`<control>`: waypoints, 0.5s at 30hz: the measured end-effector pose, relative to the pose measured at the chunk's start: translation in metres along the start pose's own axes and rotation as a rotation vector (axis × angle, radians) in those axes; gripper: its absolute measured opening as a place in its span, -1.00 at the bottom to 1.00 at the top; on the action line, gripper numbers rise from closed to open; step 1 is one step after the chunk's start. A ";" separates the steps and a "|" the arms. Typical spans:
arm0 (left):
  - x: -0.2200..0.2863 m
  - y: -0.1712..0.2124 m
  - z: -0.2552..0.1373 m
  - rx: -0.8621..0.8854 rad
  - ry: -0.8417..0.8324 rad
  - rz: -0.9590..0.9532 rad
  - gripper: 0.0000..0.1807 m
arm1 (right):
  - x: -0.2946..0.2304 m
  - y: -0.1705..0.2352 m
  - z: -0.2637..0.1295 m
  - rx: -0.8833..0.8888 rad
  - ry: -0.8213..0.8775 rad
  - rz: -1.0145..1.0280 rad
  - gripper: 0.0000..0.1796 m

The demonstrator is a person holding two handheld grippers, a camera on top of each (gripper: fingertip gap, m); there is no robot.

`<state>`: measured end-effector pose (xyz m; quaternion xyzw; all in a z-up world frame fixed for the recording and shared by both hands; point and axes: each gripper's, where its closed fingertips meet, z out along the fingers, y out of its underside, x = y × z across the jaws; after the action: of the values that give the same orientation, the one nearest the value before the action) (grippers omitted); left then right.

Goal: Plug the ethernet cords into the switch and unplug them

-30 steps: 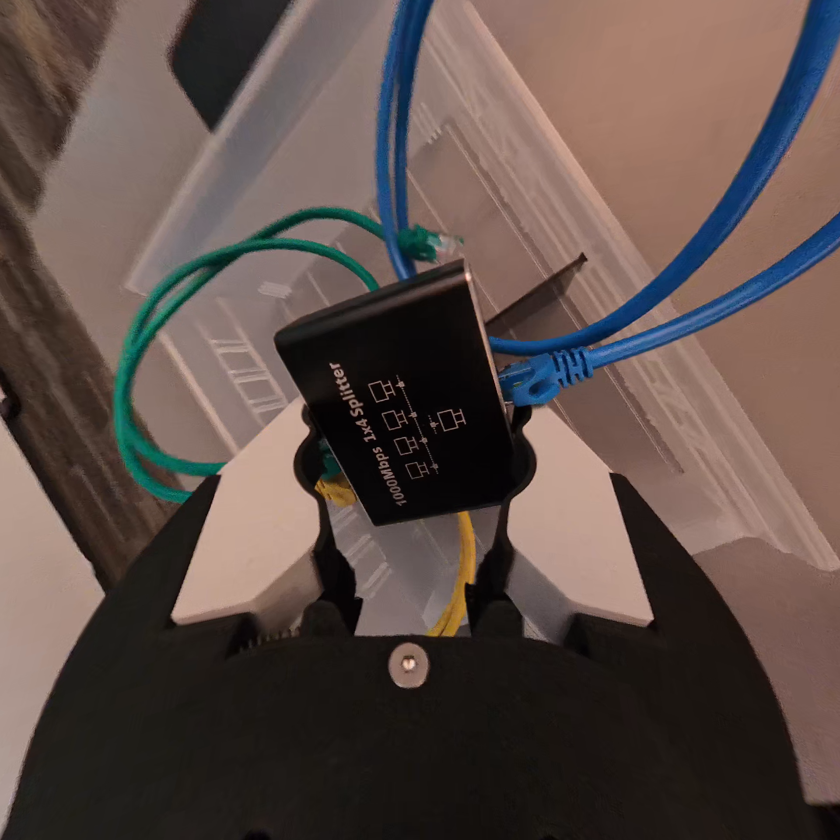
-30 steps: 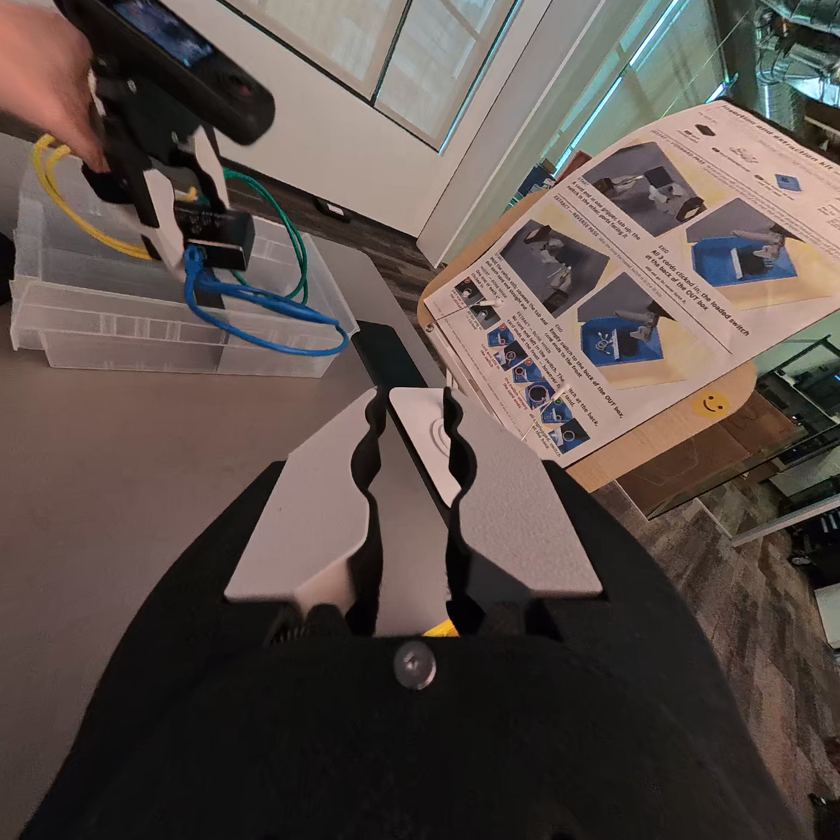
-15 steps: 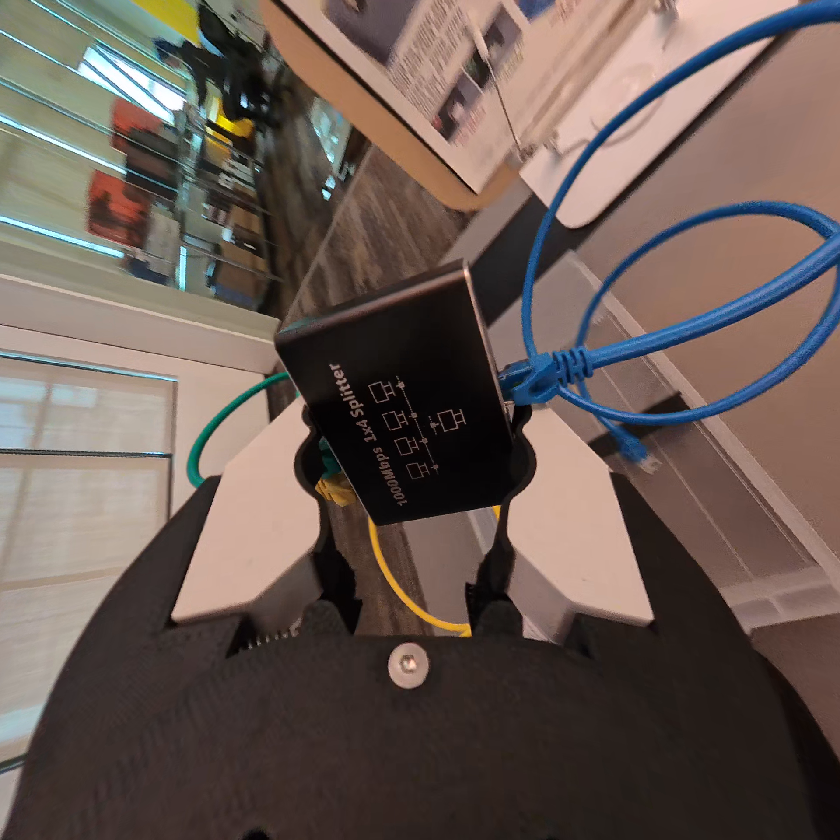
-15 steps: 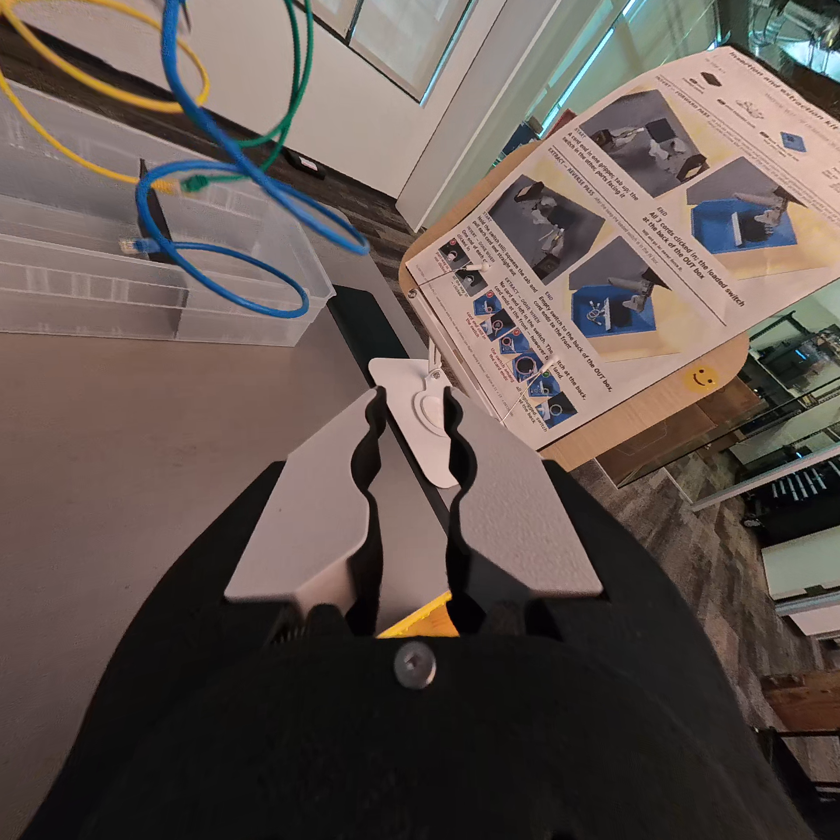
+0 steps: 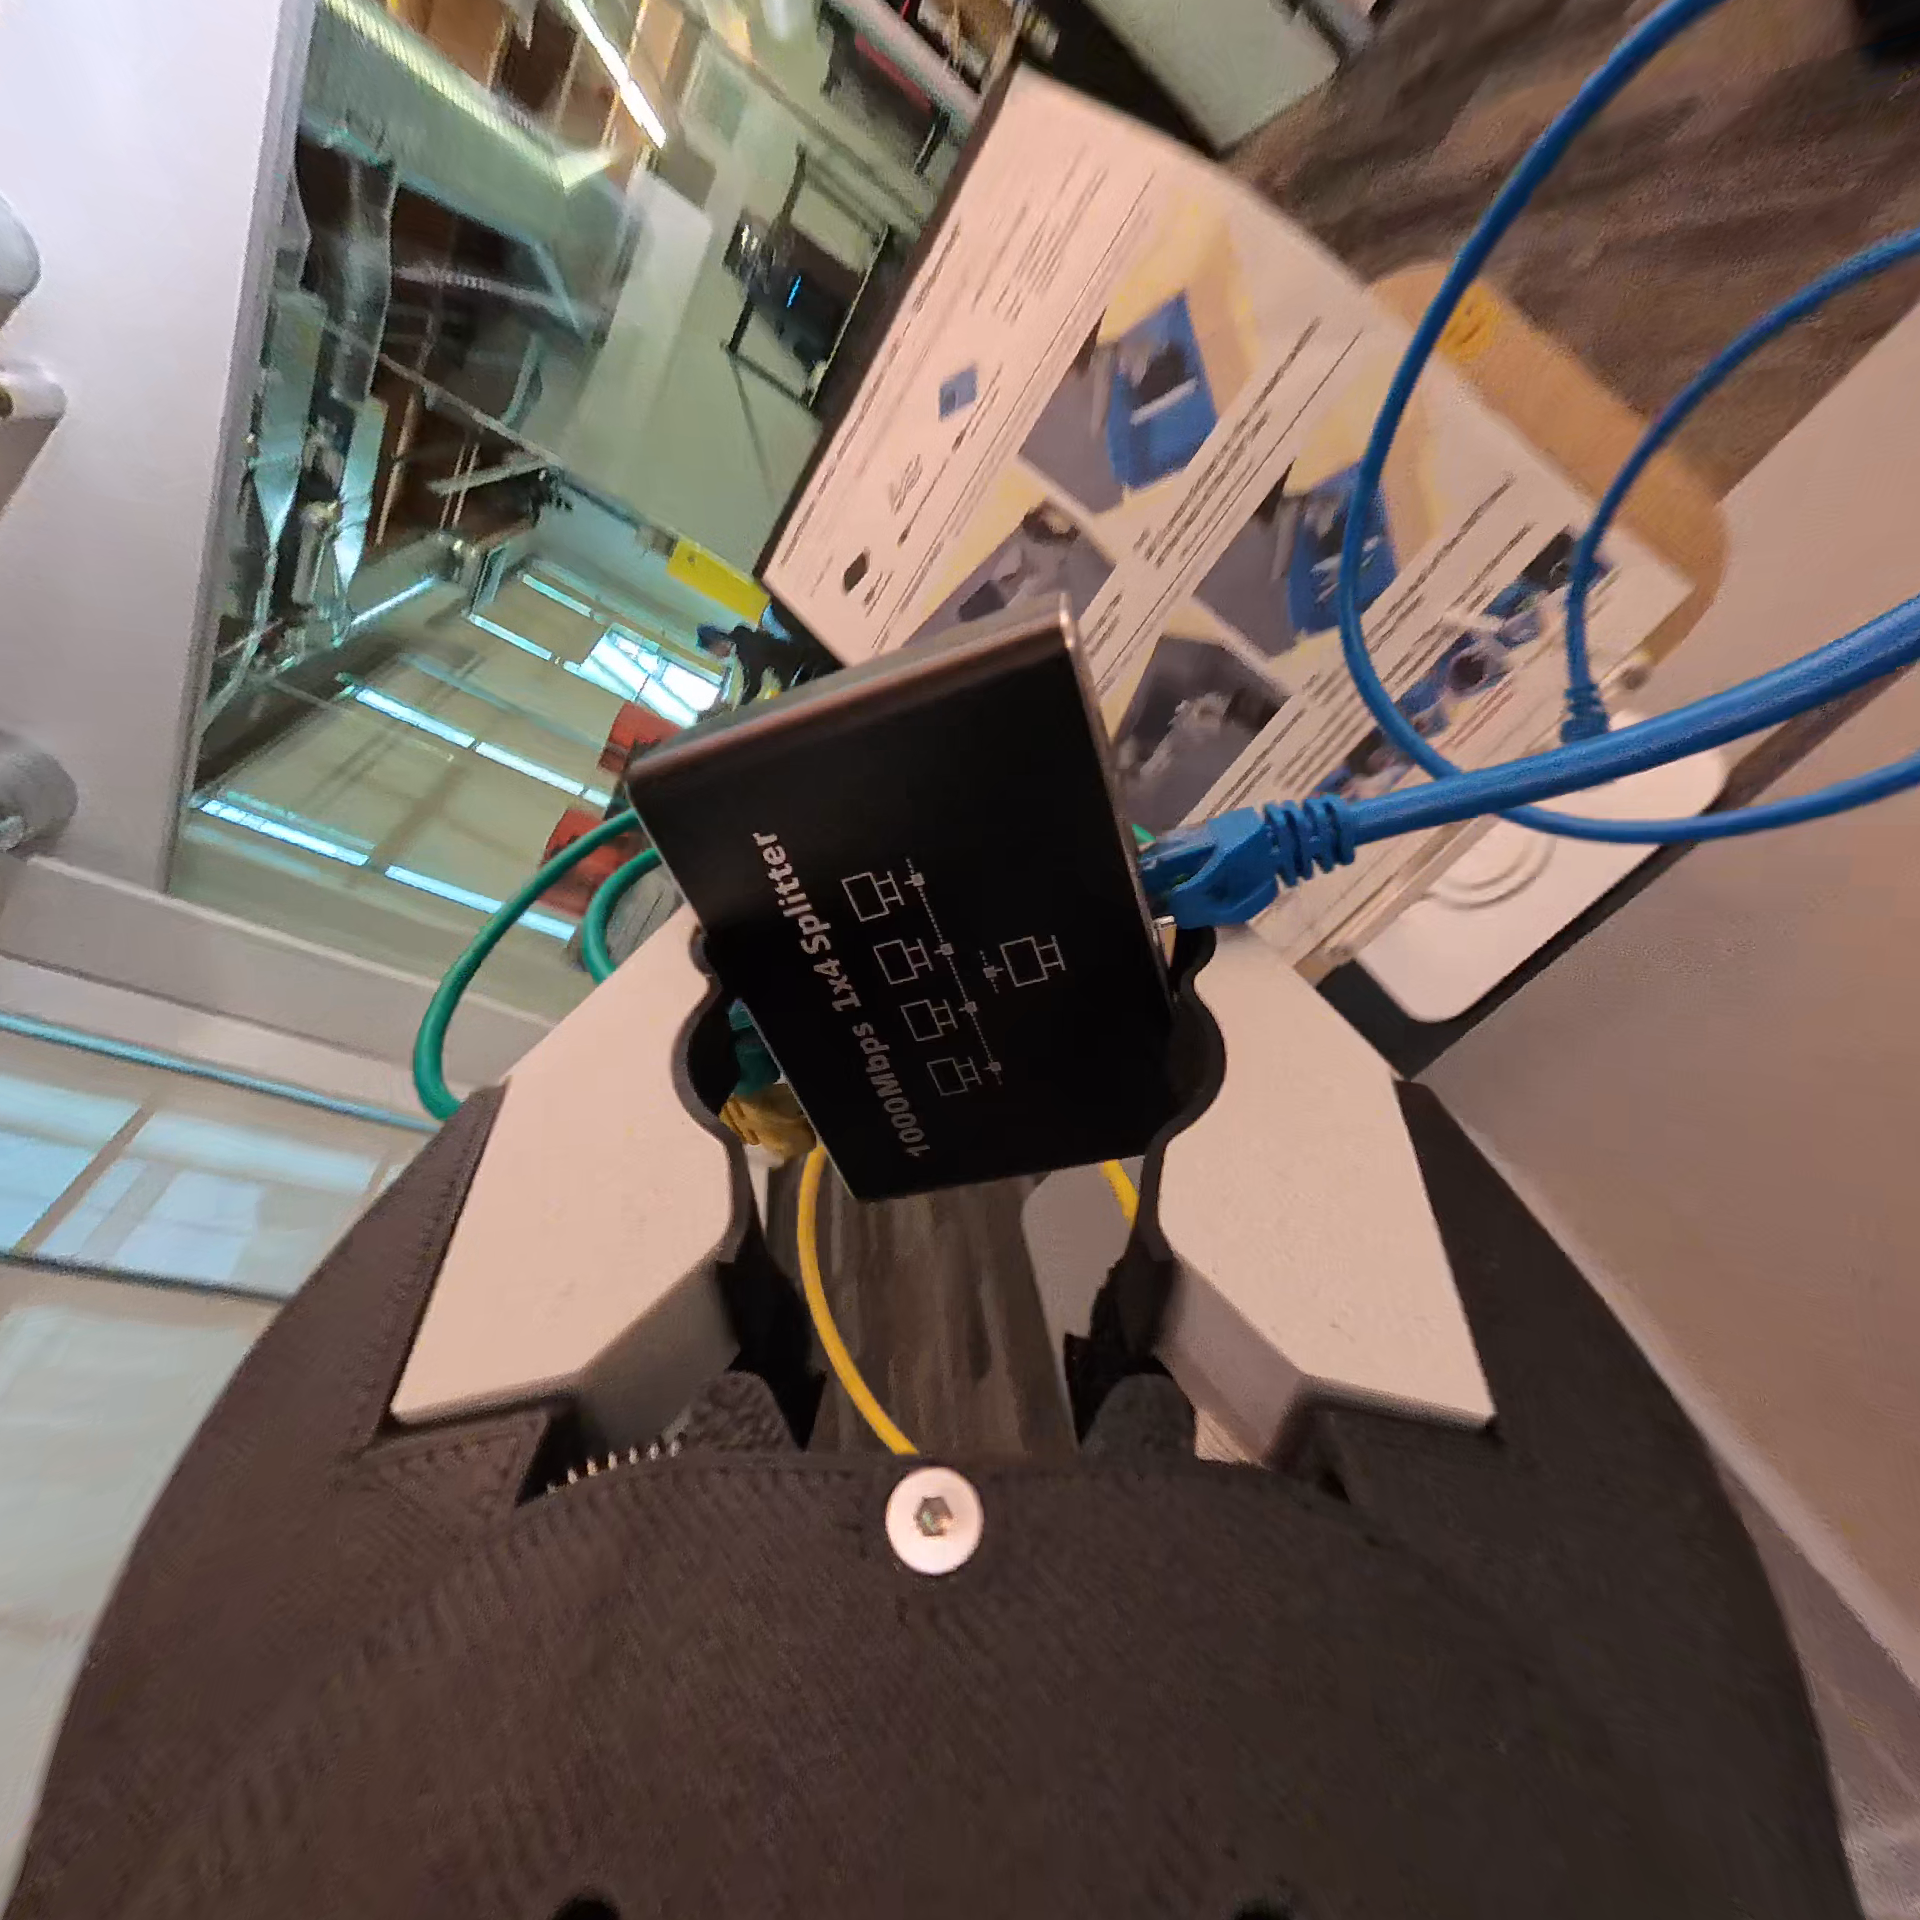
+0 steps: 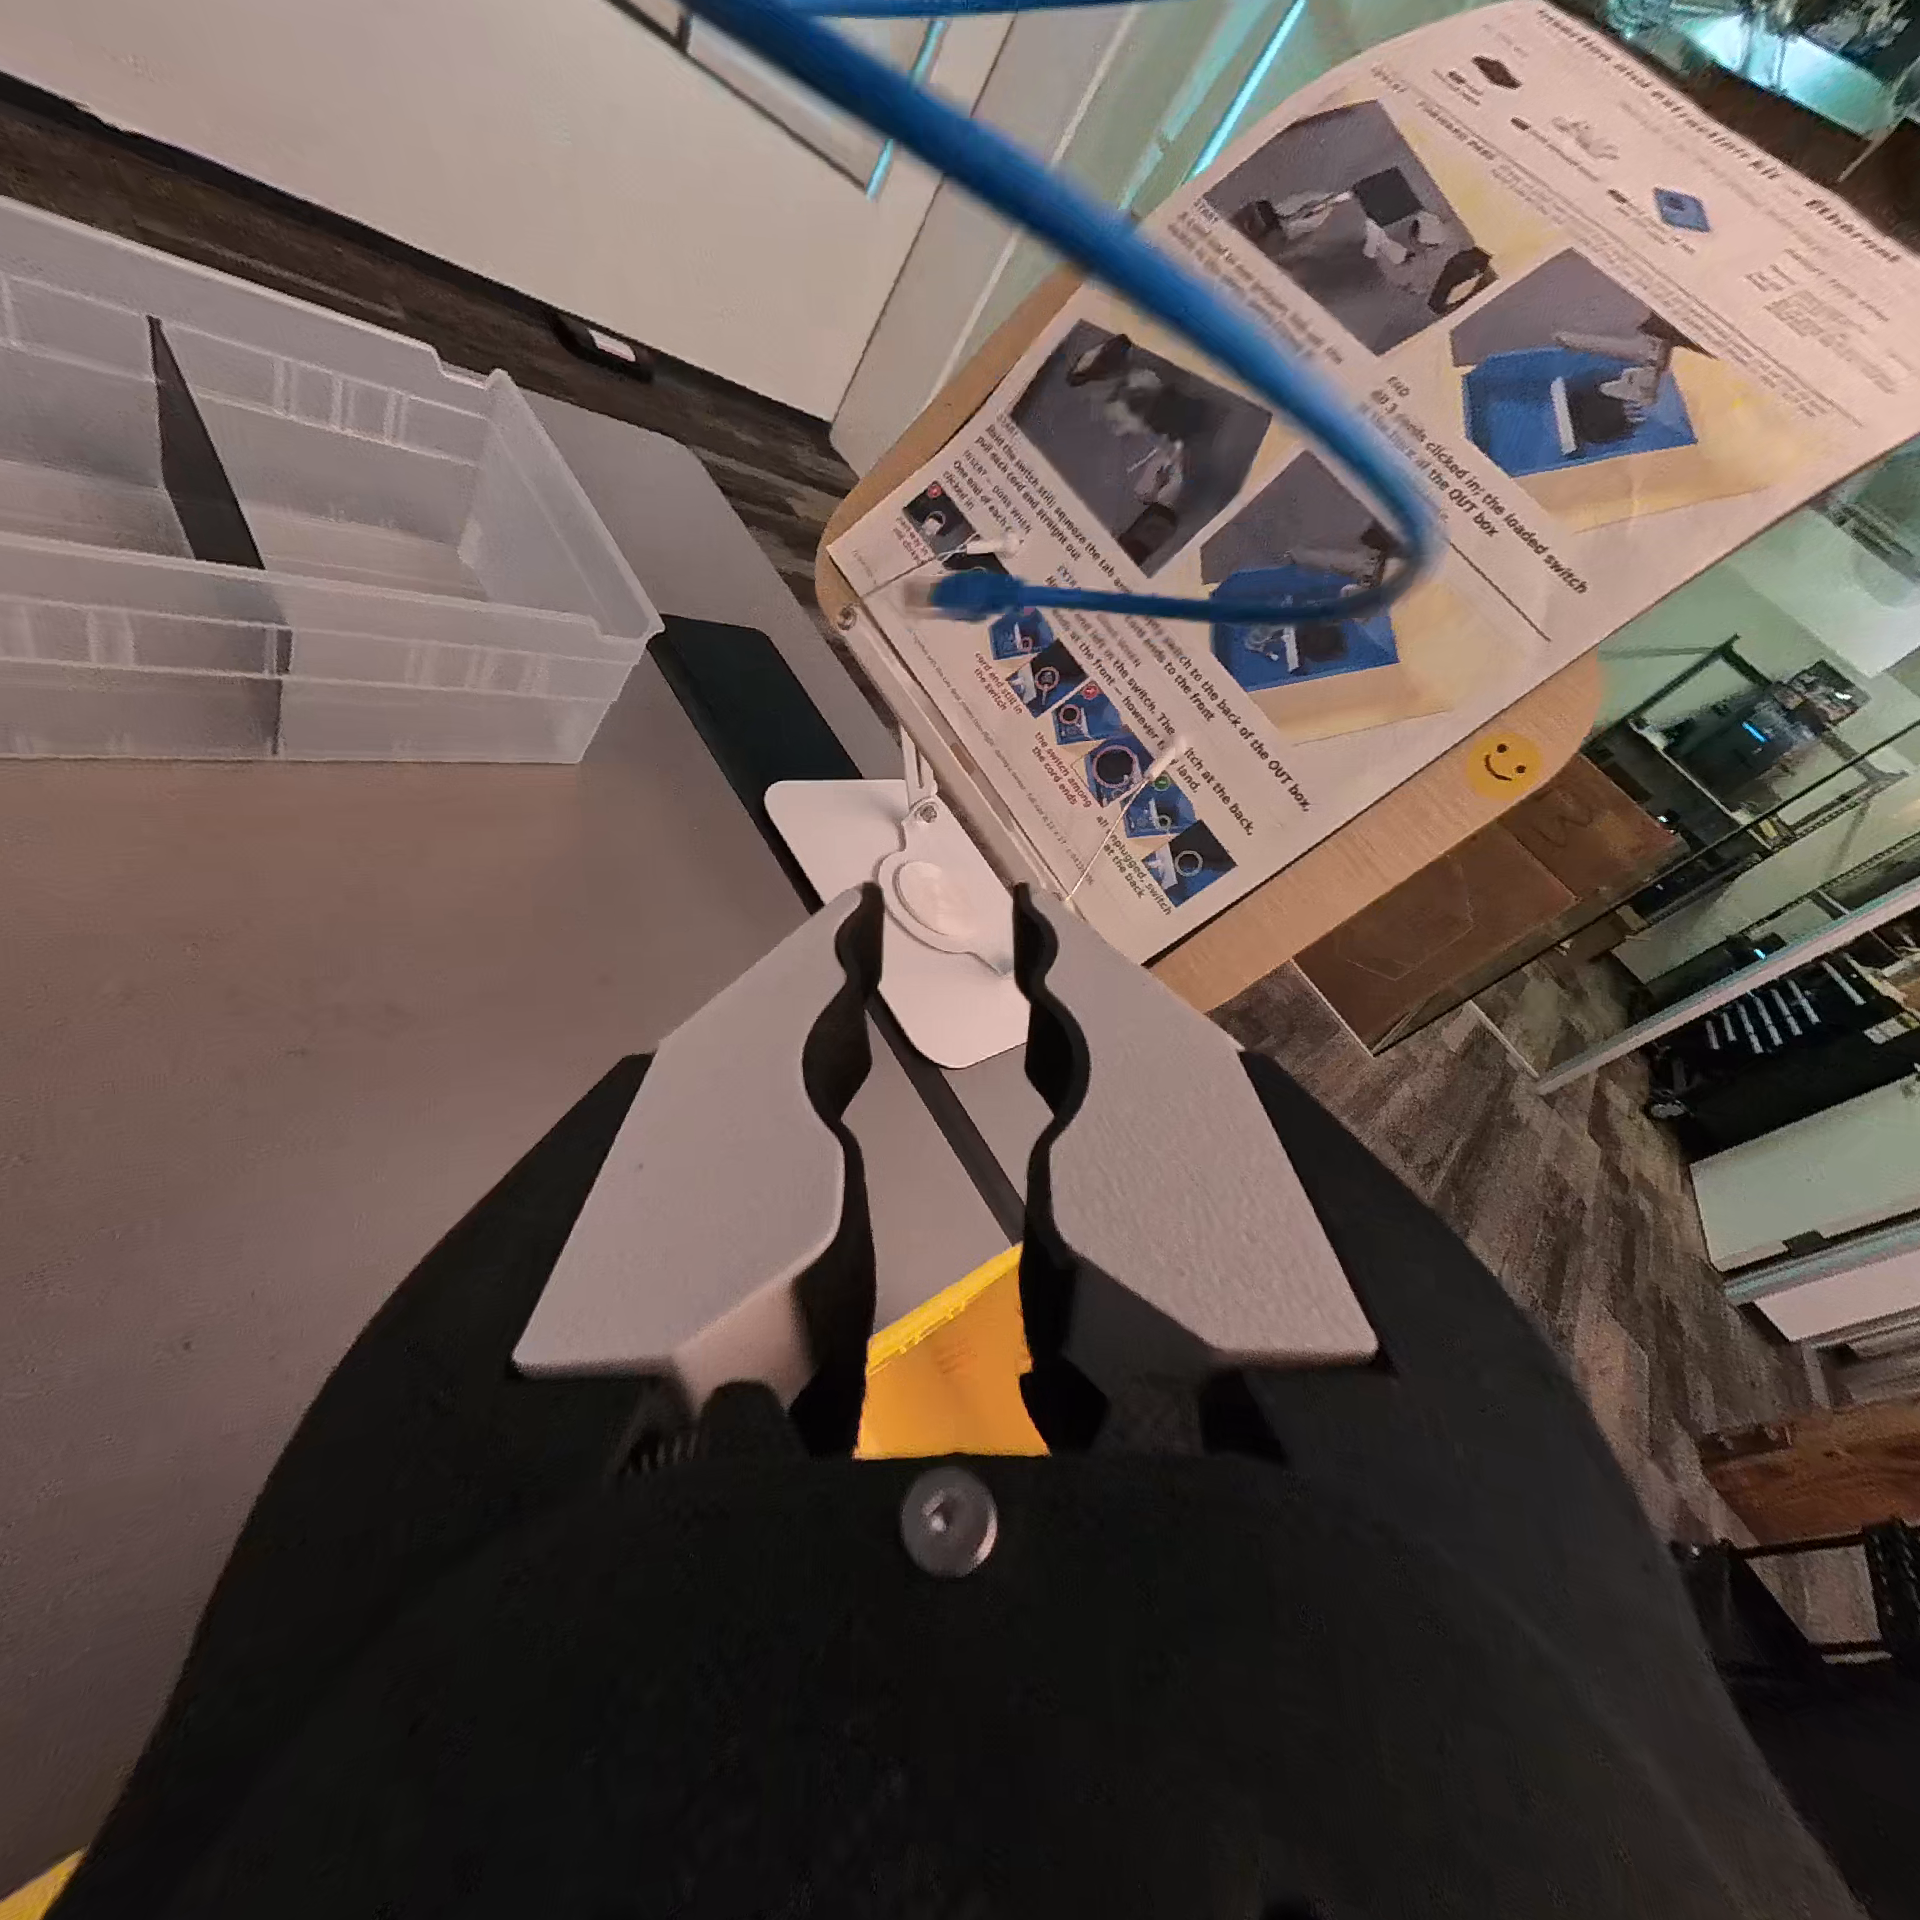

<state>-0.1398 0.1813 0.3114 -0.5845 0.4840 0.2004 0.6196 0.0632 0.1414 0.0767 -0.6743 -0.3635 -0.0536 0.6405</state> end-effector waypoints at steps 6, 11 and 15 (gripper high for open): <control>0.066 -0.015 0.007 0.121 0.116 -0.053 -0.08 | 0.017 0.000 -0.012 0.023 0.032 0.046 -0.73; 0.138 -0.008 0.015 0.240 0.235 -0.224 -0.08 | 0.033 -0.005 -0.028 0.083 0.050 0.114 -0.75; 0.191 0.008 0.036 0.255 0.319 -0.383 -0.08 | 0.040 -0.003 -0.036 0.099 0.036 0.163 -0.75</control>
<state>-0.0469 0.1556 0.1427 -0.6067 0.4776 -0.0774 0.6307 0.1048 0.1259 0.1065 -0.6680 -0.2980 0.0044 0.6818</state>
